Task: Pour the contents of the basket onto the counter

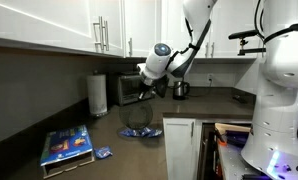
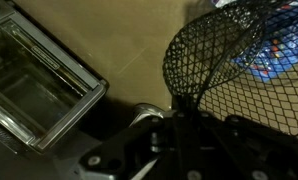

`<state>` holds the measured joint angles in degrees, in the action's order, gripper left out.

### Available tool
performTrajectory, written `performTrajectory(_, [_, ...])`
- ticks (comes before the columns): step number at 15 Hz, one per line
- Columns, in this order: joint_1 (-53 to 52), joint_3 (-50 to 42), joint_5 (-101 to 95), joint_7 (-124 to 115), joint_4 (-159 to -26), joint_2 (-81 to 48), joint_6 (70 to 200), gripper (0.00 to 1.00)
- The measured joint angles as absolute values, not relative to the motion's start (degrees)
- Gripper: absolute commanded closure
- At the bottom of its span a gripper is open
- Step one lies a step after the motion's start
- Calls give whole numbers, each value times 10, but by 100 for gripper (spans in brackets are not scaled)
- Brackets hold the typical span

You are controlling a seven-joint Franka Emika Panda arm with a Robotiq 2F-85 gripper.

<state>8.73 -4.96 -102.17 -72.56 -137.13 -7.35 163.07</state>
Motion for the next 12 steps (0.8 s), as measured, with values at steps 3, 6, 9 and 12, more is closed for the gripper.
performTrajectory(3, [76,-44,-1022,-716,-1385,-57,1622,97])
performTrajectory(6, [63,-36,-1022,-711,-1402,-31,1602,97])
performTrajectory(9, [53,-30,-1016,-687,-1422,-10,1603,98])
performTrajectory(12, [50,-27,-982,-618,-1441,-8,1643,98])
